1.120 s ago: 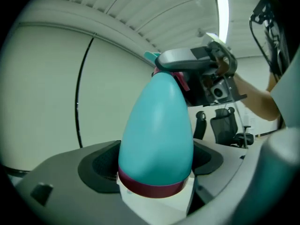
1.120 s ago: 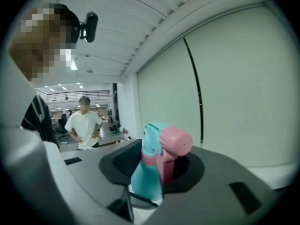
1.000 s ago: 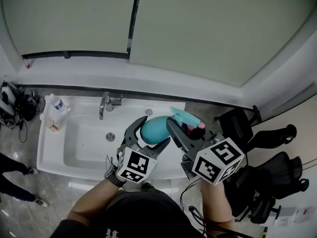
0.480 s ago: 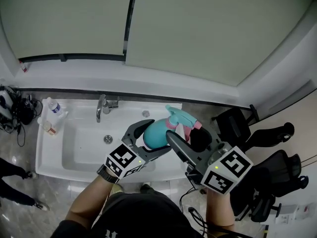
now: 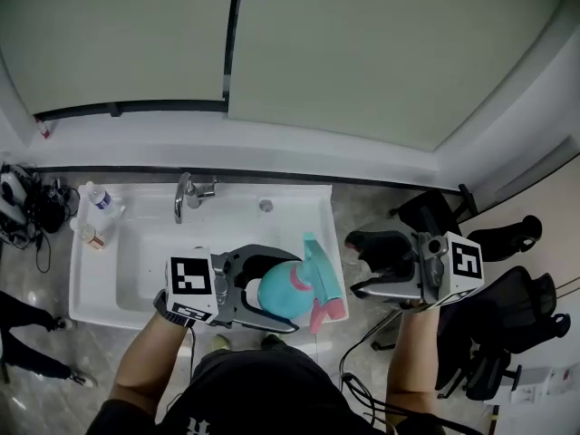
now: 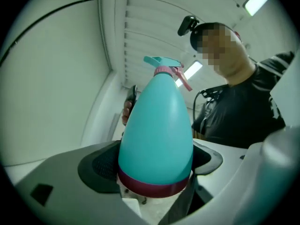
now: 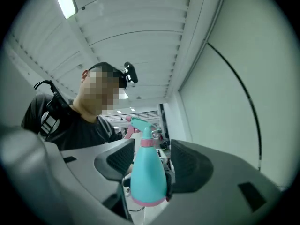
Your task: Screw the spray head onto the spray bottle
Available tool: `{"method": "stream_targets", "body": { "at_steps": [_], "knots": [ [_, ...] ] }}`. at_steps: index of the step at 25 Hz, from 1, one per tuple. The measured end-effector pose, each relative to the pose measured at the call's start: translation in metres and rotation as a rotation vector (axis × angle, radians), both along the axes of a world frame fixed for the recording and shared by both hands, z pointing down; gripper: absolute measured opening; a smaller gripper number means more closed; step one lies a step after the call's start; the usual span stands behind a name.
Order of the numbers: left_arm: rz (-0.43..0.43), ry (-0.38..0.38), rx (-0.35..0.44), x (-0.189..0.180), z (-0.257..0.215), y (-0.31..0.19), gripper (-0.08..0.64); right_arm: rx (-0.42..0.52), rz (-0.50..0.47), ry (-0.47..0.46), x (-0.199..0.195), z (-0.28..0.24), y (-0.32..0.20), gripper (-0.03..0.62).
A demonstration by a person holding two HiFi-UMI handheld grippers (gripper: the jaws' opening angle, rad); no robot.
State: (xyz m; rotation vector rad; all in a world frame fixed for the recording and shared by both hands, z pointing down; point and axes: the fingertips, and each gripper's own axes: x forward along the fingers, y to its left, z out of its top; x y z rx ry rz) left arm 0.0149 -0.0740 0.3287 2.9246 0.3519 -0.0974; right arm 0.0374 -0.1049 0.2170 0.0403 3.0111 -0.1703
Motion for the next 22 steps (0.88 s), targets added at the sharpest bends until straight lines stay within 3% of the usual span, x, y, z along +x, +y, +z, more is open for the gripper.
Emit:
{"method": "stream_targets", "body": {
  "at_steps": [4, 7, 9, 11, 12, 14, 19, 22],
  "knots": [
    [0.168, 0.002, -0.032, 0.003, 0.000, 0.024, 0.422, 0.047, -0.271, 0.041, -0.044, 0.007, 0.025, 0.235],
    [0.253, -0.019, -0.044, 0.007, 0.005, 0.043, 0.422, 0.035, -0.442, -0.033, -0.054, 0.000, 0.048, 0.235],
    [0.286, -0.019, -0.046, 0.008, 0.008, 0.051, 0.422, 0.025, -0.506, -0.081, -0.058, -0.005, 0.056, 0.235],
    [0.276, 0.000, -0.060, 0.008, 0.008, 0.050, 0.422, 0.009, -0.508, -0.109, -0.060, -0.008, 0.056, 0.224],
    [0.252, 0.007, -0.068, 0.007, 0.008, 0.045, 0.422, -0.002, -0.478, -0.109, -0.061, -0.008, 0.053, 0.175],
    [0.159, -0.001, -0.067, 0.005, 0.011, 0.027, 0.422, -0.013, -0.348, -0.064, -0.065, -0.005, 0.038, 0.149],
    [-0.215, -0.127, -0.042, -0.001, 0.035, -0.030, 0.422, 0.010, 0.170, 0.179, -0.068, 0.022, -0.016, 0.147],
    [-0.451, -0.218, -0.012, -0.003, 0.048, -0.060, 0.422, -0.090, 0.431, 0.227, -0.057, 0.038, -0.046, 0.147]
  ]
}}
